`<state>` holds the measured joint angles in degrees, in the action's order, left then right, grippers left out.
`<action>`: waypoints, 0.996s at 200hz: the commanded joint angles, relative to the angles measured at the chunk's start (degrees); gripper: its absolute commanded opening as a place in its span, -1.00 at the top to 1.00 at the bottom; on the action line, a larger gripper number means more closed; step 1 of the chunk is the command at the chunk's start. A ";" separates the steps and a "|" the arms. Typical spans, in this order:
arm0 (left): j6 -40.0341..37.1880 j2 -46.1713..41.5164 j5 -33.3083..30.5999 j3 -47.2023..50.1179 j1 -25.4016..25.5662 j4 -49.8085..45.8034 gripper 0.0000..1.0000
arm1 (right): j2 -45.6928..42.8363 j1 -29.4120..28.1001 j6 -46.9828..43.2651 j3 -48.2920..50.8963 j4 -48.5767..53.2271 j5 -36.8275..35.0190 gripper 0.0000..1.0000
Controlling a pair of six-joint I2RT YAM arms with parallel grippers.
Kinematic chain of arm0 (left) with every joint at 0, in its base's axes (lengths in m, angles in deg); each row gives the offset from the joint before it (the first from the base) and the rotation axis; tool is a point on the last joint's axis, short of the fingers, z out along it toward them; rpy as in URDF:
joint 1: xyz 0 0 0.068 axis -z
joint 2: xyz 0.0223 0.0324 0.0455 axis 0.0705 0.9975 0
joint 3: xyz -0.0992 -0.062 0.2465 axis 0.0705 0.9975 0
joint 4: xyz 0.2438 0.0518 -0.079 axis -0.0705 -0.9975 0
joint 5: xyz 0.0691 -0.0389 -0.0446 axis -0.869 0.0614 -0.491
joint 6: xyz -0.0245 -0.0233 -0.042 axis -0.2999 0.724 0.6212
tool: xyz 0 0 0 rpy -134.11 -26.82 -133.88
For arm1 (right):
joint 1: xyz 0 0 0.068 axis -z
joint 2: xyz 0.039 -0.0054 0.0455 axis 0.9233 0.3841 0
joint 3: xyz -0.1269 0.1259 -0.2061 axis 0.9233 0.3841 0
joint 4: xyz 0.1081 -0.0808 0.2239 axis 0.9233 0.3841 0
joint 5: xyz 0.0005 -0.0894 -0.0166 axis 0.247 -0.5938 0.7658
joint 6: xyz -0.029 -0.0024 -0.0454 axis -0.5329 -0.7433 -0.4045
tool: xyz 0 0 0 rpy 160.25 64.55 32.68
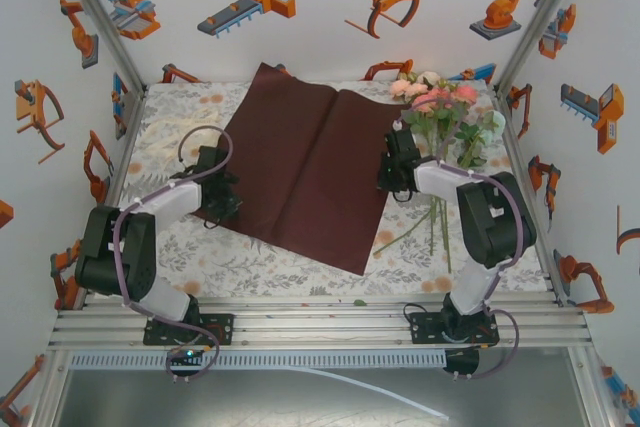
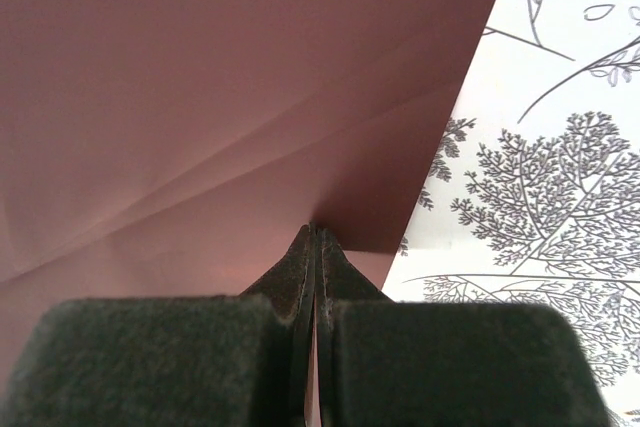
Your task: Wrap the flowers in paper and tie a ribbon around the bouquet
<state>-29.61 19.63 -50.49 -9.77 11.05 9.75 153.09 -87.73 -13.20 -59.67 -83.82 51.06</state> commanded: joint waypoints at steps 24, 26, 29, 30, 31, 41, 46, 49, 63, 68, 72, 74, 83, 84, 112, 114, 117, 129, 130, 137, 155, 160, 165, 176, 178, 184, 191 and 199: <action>-3.98 4.98 0.09 -1.08 -5.13 0.69 1.00 | -3.33 -1.42 8.03 10.00 -2.38 3.66 1.00; -4.10 5.16 0.05 -1.23 -5.33 0.78 1.00 | -3.73 -1.68 8.63 10.75 -2.60 3.66 1.00; -4.30 5.60 0.07 -1.45 -5.61 0.93 1.00 | -4.49 -2.07 9.35 11.77 -3.04 3.66 1.00; -4.46 5.72 0.12 -1.51 -5.74 0.96 1.00 | -4.75 -2.26 9.69 12.23 -3.15 3.61 1.00; -4.58 5.87 0.15 -1.59 -5.89 1.06 1.00 | -5.01 -2.44 9.95 12.59 -3.29 3.59 1.00; -5.54 7.10 0.48 -2.54 -6.86 1.45 1.00 | -7.87 -4.62 12.82 16.41 -5.12 3.31 1.00; -6.05 7.68 0.73 -3.20 -7.20 1.56 1.00 | -9.38 -6.11 14.17 18.33 -5.86 2.86 1.00; -6.38 8.03 0.78 -3.59 -7.45 1.48 1.00 | -10.24 -6.97 15.05 19.27 -6.22 2.59 1.00; -8.24 9.36 0.48 -5.89 -7.88 0.15 1.00 | -13.76 -11.14 18.26 22.62 -6.91 0.91 1.00; -8.91 9.66 0.15 -6.58 -7.89 -0.57 1.00 | -14.91 -12.58 19.37 23.73 -6.74 0.32 1.00; -9.36 9.65 -0.04 -7.14 -7.89 -0.94 1.00 | -15.75 -13.43 20.30 24.45 -6.73 -0.05 1.00; -9.47 9.58 -0.25 -7.34 -7.89 -1.14 1.00 | -16.20 -13.81 20.68 24.82 -6.76 -0.10 1.00; -10.11 9.03 -0.63 -7.65 -7.91 -1.54 1.00 | -17.93 -15.23 22.09 26.31 -7.21 -0.82 1.00; -10.17 8.93 -0.62 -7.69 -7.94 -1.55 1.00 | -18.10 -15.34 22.26 26.40 -7.21 -0.91 1.00; -10.32 4.05 -4.23 -6.63 -7.93 -3.45 1.00 | -24.33 -15.46 20.62 23.94 -0.80 -5.76 1.00; -10.32 3.66 -4.57 -6.42 -7.90 -3.50 1.00 | -24.76 -15.46 20.17 23.42 -0.25 -6.36 1.00; -10.32 2.92 -5.05 -6.23 -7.93 -3.64 0.99 | -25.51 -15.48 19.54 22.71 0.66 -7.19 1.00; -10.06 0.43 -6.72 -5.34 -7.90 -4.17 0.96 | -27.79 -15.23 16.91 19.95 3.55 -10.54 1.00; -10.01 0.28 -6.83 -5.26 -7.89 -4.23 0.95 | -27.91 -15.21 16.68 19.75 3.75 -10.78 1.00; -9.77 -0.98 -7.26 -4.98 -7.73 -4.74 0.92 | -28.56 -14.65 15.22 18.09 5.30 -11.57 1.00; -8.75 -4.23 -5.35 -3.93 -6.00 -4.76 0.89 | -28.40 -12.62 11.98 14.58 7.02 -11.75 1.00; -8.16 -5.11 -4.30 -3.49 -5.00 -4.39 0.88 | -27.80 -11.93 11.36 13.84 6.97 -11.52 1.00; -7.54 -5.89 -3.19 -2.91 -3.93 -3.70 0.88 | -27.16 -11.13 10.85 13.10 6.94 -11.02 1.00; -5.83 -7.17 -0.70 -1.96 -0.64 -1.80 0.88 | -24.73 -9.12 10.10 11.49 6.27 -9.45 1.00; -5.42 -7.32 -0.31 -1.83 -0.12 -1.38 0.88 | -24.24 -8.64 9.89 11.32 5.91 -9.13 1.00; -4.11 -7.54 0.95 -1.36 1.74 -0.14 0.87 | -22.61 -7.49 9.40 10.61 4.86 -7.84 1.00; -2.90 -7.24 2.88 -0.91 3.51 1.34 0.86 | -20.61 -6.06 8.92 9.56 4.36 -6.81 1.00; -1.65 -6.38 4.28 -0.70 5.21 2.51 0.86 | -18.30 -4.61 8.27 8.09 4.32 -5.89 1.00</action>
<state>-35.97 12.90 -52.46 -12.31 11.29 8.78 129.03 -95.99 -1.18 -48.54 -80.41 43.26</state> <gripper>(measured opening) 0.065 0.003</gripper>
